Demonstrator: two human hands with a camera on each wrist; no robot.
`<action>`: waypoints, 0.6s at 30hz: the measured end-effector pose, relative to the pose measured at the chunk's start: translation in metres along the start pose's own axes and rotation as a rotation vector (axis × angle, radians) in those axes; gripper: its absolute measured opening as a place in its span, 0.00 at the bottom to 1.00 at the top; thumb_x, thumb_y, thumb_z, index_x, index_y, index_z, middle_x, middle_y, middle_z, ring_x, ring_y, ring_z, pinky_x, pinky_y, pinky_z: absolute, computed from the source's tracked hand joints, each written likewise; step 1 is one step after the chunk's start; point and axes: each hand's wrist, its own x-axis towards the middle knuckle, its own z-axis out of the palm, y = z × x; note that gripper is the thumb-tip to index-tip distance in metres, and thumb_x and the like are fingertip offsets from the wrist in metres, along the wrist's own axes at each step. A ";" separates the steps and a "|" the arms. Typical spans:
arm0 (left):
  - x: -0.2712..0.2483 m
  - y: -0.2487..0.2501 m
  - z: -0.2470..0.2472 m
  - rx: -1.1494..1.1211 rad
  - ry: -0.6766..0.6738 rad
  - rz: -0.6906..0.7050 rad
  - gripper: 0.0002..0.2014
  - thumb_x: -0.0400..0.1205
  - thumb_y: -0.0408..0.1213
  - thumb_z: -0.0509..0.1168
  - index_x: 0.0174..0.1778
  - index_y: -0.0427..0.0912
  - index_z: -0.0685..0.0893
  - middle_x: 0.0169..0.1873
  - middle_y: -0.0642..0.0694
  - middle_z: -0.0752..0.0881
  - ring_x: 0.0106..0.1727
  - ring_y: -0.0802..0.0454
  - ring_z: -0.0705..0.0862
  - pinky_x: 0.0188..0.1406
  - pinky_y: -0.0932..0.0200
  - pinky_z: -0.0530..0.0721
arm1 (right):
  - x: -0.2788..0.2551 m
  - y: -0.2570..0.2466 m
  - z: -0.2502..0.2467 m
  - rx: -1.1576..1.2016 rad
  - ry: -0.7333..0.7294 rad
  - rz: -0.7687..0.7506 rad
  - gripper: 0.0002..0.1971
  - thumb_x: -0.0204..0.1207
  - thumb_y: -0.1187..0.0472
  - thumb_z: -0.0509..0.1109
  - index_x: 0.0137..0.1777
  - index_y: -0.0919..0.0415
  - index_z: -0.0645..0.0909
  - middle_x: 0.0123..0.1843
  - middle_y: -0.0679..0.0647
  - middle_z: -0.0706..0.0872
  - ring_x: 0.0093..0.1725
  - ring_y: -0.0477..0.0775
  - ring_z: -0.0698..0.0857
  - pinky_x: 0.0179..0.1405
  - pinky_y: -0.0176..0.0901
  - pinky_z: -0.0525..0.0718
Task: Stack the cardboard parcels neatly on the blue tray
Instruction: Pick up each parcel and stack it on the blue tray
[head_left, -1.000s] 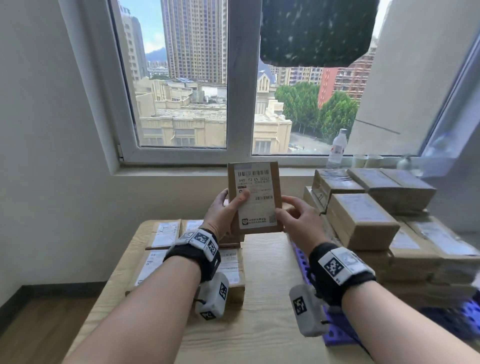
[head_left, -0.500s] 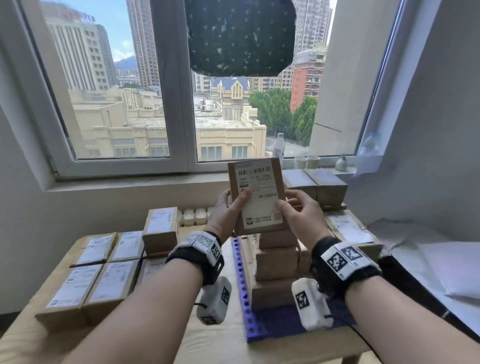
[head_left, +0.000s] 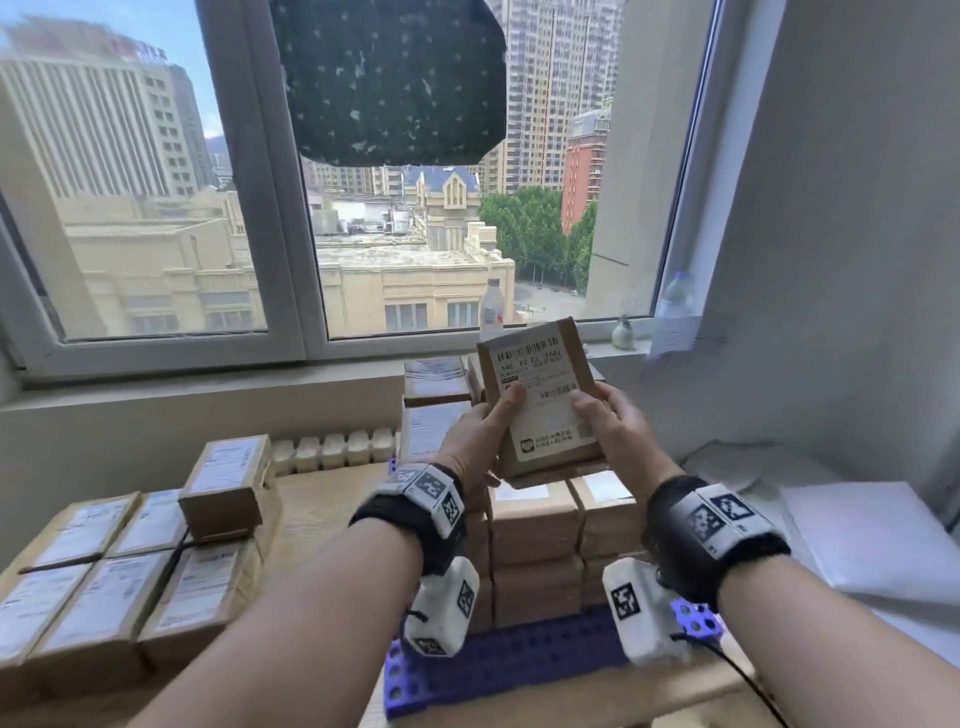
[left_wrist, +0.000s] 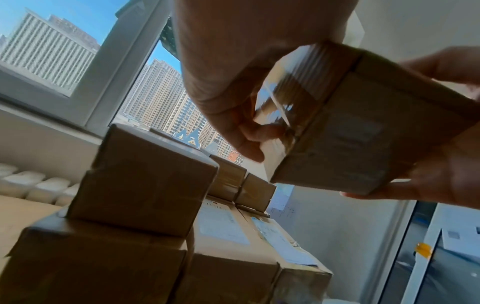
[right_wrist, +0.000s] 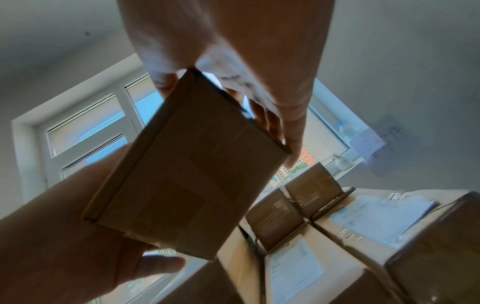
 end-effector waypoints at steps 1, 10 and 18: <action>0.005 0.000 0.003 0.062 -0.005 -0.008 0.44 0.68 0.81 0.55 0.57 0.43 0.84 0.46 0.44 0.91 0.44 0.44 0.91 0.47 0.41 0.91 | 0.003 0.002 -0.005 -0.015 0.011 0.013 0.42 0.65 0.35 0.70 0.78 0.55 0.71 0.59 0.57 0.88 0.54 0.56 0.90 0.58 0.56 0.88; 0.060 -0.006 -0.007 0.554 0.150 0.115 0.17 0.88 0.46 0.54 0.60 0.45 0.87 0.59 0.45 0.88 0.59 0.47 0.84 0.63 0.49 0.81 | 0.055 0.047 -0.016 -0.043 0.068 0.191 0.52 0.53 0.23 0.68 0.74 0.56 0.75 0.61 0.54 0.88 0.61 0.57 0.87 0.70 0.62 0.80; 0.091 -0.015 -0.015 0.638 0.140 0.071 0.19 0.87 0.41 0.56 0.73 0.47 0.79 0.71 0.44 0.81 0.72 0.44 0.77 0.73 0.50 0.74 | 0.098 0.064 0.006 -0.078 0.007 0.358 0.34 0.59 0.30 0.66 0.57 0.55 0.83 0.56 0.54 0.90 0.58 0.59 0.88 0.68 0.62 0.82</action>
